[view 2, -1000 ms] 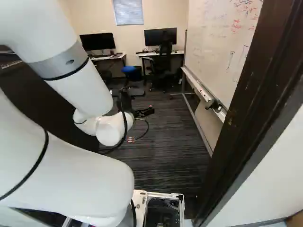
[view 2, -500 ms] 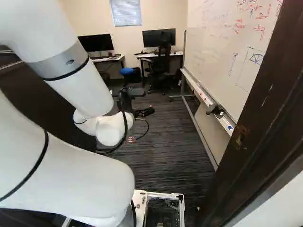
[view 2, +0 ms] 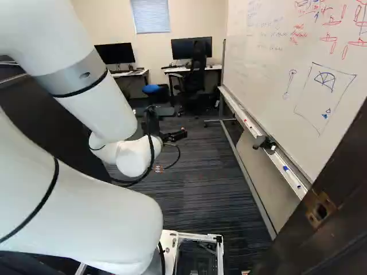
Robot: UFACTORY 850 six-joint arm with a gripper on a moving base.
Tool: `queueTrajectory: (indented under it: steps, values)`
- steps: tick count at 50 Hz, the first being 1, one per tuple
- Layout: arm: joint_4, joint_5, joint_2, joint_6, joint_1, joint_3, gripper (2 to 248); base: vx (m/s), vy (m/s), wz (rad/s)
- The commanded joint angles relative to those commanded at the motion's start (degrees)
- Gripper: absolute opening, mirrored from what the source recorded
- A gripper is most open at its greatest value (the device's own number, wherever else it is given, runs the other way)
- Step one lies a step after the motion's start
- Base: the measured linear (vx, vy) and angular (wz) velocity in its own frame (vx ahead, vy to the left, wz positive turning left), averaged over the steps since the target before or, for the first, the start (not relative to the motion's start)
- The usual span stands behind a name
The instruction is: Open the door and move inside
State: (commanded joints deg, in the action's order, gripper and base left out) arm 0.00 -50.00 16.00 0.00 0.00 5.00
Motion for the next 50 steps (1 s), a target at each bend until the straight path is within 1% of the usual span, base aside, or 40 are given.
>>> queueTrajectory:
  steps: [32,50]
  values:
    - [0.0,0.0,0.0,0.0,0.0,0.0,247,0.207,0.001,-0.004]
    - [0.0,0.0,0.0,0.0,0.0,0.0,247,0.214,0.035,0.16]
